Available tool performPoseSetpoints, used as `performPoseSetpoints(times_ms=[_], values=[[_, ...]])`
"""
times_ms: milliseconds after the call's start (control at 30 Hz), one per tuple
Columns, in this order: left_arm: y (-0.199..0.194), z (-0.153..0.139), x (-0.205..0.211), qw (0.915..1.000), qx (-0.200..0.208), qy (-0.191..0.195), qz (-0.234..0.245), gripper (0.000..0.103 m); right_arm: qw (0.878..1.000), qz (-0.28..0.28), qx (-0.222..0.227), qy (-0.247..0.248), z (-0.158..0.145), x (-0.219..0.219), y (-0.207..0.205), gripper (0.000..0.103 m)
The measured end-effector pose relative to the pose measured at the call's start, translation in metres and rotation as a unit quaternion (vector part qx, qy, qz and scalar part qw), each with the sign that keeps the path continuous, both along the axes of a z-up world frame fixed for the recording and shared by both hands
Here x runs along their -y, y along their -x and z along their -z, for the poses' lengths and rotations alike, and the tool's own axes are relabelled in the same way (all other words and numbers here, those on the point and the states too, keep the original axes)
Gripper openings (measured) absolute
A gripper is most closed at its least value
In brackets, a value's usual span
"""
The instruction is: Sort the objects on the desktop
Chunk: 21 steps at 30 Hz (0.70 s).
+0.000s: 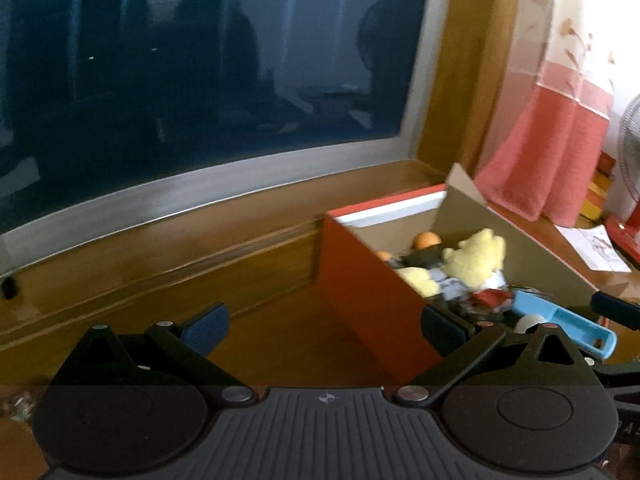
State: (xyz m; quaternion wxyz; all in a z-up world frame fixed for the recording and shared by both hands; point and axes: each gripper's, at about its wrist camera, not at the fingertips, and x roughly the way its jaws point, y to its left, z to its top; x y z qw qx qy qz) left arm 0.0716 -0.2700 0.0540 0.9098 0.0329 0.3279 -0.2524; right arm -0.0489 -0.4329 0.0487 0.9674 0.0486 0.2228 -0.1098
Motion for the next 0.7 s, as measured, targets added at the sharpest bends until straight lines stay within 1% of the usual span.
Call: performPoseSetpoints(times_ms=[200, 400, 567, 700], values=[[0.0, 0.002, -0.047, 0.9986, -0.005, -0.003, -0.052, 0.103, 0.998, -0.058, -0.006, -0.001, 0.001, -0.037, -0.017, 0.103], [0.007, 0.006, -0.099, 0.9939, -0.011, -0.004, -0.11, 0.103, 0.993, -0.116, -0.013, -0.004, 0.003, -0.076, -0.035, 0.103], [0.018, 0.008, -0.146, 0.9863, -0.017, -0.006, -0.164, 0.103, 0.985, -0.168, -0.023, -0.008, 0.008, -0.117, -0.051, 0.103], [0.033, 0.01, -0.188, 0.977, -0.025, -0.006, -0.211, 0.103, 0.978, -0.206, -0.041, -0.011, 0.022, -0.151, -0.069, 0.103]])
